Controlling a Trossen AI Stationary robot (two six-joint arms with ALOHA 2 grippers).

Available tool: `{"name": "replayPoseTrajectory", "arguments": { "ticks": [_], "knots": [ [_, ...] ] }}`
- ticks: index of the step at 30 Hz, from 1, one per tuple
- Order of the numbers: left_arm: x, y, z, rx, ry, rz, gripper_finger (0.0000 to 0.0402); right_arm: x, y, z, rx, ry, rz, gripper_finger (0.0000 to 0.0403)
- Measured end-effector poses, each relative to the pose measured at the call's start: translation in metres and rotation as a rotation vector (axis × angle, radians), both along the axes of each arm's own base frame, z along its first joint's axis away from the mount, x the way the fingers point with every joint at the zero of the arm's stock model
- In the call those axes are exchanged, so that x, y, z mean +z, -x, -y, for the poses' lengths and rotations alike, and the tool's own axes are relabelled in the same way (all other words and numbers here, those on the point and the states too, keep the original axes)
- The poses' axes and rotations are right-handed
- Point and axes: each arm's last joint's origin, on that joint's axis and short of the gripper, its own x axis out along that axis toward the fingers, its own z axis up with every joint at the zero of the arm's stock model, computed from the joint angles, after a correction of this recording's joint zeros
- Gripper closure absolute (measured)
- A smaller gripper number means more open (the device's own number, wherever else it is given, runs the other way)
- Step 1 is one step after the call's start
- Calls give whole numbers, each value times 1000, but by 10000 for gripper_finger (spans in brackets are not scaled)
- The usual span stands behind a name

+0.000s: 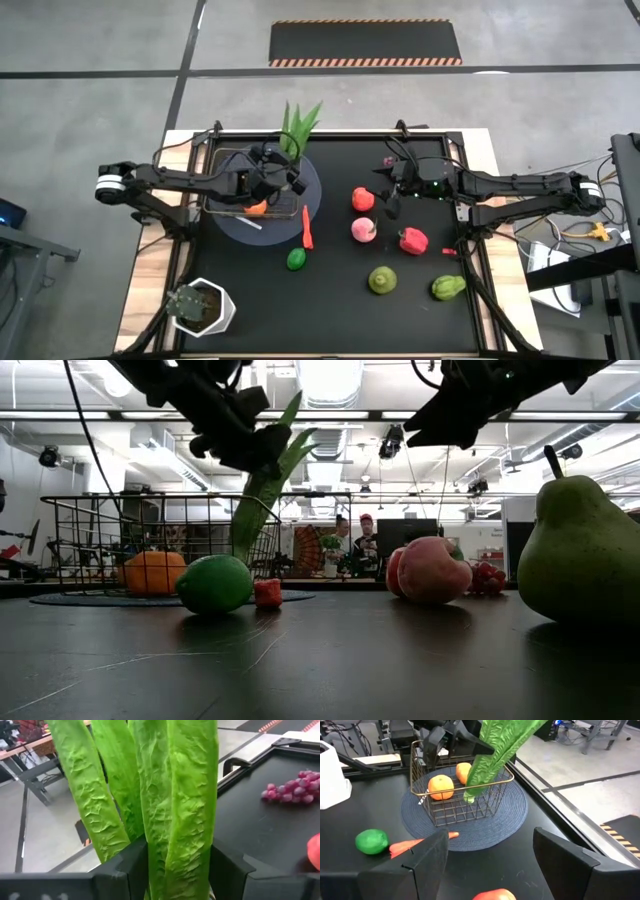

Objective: Build produce basket
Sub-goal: Put the green leaf lettuce into the wire basket, then put the red apple into the wire basket

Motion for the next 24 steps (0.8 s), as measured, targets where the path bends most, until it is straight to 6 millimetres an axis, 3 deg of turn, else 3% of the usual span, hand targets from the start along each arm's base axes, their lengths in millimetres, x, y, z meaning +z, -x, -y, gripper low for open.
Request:
{"name": "replayPoseTrajectory", "arguments": {
  "ticks": [5, 13, 17, 24],
  "knots": [
    [-1, 0, 1, -27, 24, -13, 234, 0, 0, 0, -4, -9, 2, 129],
    [5, -1, 1, -25, 25, 7, 143, 0, 0, 0, -8, -20, 6, 129],
    [18, 2, 2, -49, -13, 3, 118, 0, 0, 0, -11, -32, 3, 129],
    [55, 21, 14, -104, -74, 67, 114, -5, 2, 0, -25, -77, -32, 129]
  ]
}}
